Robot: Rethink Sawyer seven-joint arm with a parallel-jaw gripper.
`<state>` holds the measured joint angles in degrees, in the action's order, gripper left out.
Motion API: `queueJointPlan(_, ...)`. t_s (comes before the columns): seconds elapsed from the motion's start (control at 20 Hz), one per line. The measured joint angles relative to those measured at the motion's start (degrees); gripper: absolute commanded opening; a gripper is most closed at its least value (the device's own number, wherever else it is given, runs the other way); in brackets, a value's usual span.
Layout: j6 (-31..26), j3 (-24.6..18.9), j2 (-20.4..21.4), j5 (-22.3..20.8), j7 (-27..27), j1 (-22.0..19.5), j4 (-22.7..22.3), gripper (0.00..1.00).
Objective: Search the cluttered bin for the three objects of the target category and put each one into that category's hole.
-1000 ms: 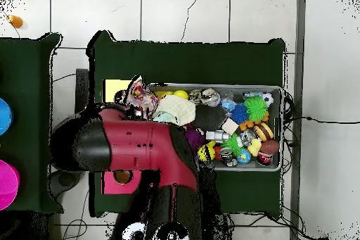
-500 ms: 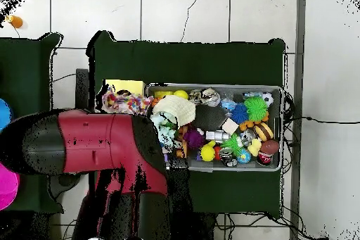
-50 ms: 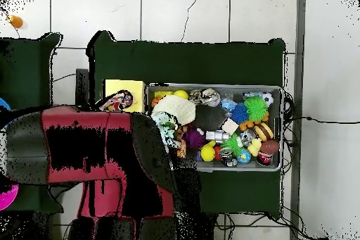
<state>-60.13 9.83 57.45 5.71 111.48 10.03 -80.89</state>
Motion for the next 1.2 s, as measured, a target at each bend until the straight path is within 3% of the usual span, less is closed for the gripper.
queueJointPlan(0.65,1.1,0.0,1.8,3.3,0.0,-1.3,0.6,0.00)
queueJointPlan(1.2,12.2,0.0,1.9,3.5,0.0,-2.7,-3.1,0.00)
